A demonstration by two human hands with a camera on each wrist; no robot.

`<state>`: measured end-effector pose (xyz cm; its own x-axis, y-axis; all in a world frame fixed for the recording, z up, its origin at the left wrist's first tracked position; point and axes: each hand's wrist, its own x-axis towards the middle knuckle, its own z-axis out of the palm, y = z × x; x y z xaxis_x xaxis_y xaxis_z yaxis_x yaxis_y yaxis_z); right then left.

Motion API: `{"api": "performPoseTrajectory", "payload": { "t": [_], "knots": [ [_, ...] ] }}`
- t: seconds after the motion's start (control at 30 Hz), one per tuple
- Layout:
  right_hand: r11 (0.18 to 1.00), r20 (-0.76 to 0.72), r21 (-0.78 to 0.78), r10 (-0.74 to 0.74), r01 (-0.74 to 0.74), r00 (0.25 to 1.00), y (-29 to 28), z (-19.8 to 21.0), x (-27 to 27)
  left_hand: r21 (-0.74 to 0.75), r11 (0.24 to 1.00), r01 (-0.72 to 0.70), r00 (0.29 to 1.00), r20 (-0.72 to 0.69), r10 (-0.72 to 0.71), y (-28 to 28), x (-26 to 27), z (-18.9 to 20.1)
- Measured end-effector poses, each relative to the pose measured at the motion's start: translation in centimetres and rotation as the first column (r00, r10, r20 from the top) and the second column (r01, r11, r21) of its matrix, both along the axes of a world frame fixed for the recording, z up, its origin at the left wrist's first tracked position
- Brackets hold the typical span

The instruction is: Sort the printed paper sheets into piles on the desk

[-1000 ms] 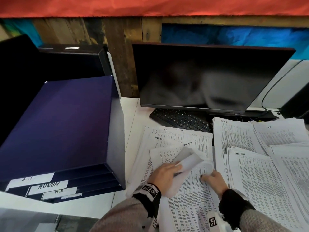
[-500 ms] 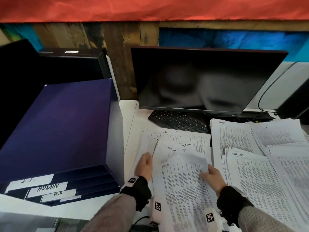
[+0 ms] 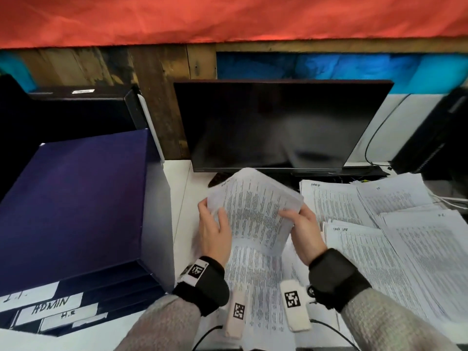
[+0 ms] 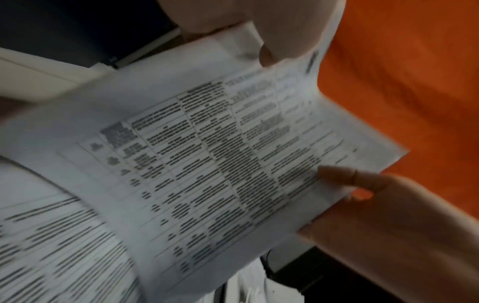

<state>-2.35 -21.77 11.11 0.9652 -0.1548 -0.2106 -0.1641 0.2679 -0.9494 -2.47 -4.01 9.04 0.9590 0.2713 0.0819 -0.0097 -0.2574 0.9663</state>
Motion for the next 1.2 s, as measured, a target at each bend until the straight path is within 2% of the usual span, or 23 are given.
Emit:
{"api": "performPoseTrajectory", "payload": {
  "t": [0.1,0.23,0.4,0.53,0.57,0.6,0.63,0.67,0.7,0.73,0.77,0.83,0.9,1.0,1.2],
  "knots": [
    [0.998,-0.035,-0.063,-0.030,0.028,0.999,1.2,-1.8,-0.8,0.016,1.000,-0.005,1.000,-0.004,0.005,-0.4,-0.8,-1.8],
    [0.996,-0.092,-0.082,-0.052,0.045,0.994,1.6,-4.5,-0.5,0.049,0.999,-0.002,0.996,-0.085,0.006,-0.1,-0.3,-4.5],
    [0.984,-0.171,-0.175,-0.049,0.019,0.984,1.5,-7.5,0.5,0.057,0.998,0.032,0.986,-0.168,-0.022,0.0,-0.1,-4.5],
    [0.983,-0.194,-0.174,0.031,-0.065,0.980,0.0,-7.6,1.0,0.087,0.995,0.053,0.976,-0.213,-0.034,0.4,0.4,-4.6],
    [0.975,-0.186,-0.198,0.061,-0.098,0.981,-0.9,-7.3,1.2,0.098,0.994,0.054,0.973,-0.227,-0.030,0.5,0.9,-5.0],
    [0.950,-0.175,-0.291,0.062,-0.112,0.983,-2.2,-7.2,1.7,0.103,0.993,0.055,0.970,-0.240,-0.029,0.5,1.2,-5.1],
    [0.889,-0.161,-0.448,0.028,-0.099,0.986,-3.9,-7.4,2.4,0.095,0.994,0.057,0.967,-0.252,-0.032,0.4,1.6,-5.4],
    [0.766,-0.174,-0.634,-0.007,-0.107,0.985,-5.7,-7.6,3.1,0.090,0.994,0.062,0.964,-0.263,-0.037,0.3,1.9,-5.6],
    [0.608,-0.213,-0.778,-0.020,-0.158,0.977,-7.6,-7.7,3.8,0.084,0.994,0.069,0.962,-0.268,-0.044,0.2,2.2,-5.8],
    [0.468,-0.290,-0.850,-0.032,-0.242,0.957,-9.4,-7.9,4.4,0.081,0.994,0.076,0.961,-0.272,-0.051,0.1,2.4,-6.1],
    [0.373,-0.376,-0.866,-0.046,-0.334,0.925,-11.2,-7.9,4.8,0.073,0.994,0.085,0.959,-0.275,-0.062,-0.1,2.6,-6.2],
    [0.256,-0.522,-0.831,-0.050,-0.495,0.851,-14.1,-8.0,5.3,0.062,0.994,0.094,0.956,-0.284,-0.073,-0.5,2.7,-5.9],
    [0.190,-0.609,-0.777,0.016,-0.601,0.793,-15.8,-8.1,5.8,0.021,0.996,0.085,0.956,-0.284,-0.075,-1.0,2.5,-5.1],
    [0.167,-0.645,-0.734,0.133,-0.659,0.752,-17.3,-8.4,6.4,-0.019,0.997,0.080,0.960,-0.266,-0.082,-1.9,2.1,-4.0],
    [0.085,-0.658,-0.724,0.212,-0.684,0.723,-19.0,-8.2,7.0,0.086,0.990,0.107,0.967,-0.242,-0.084,-4.9,2.3,-4.6]
  ]
}}
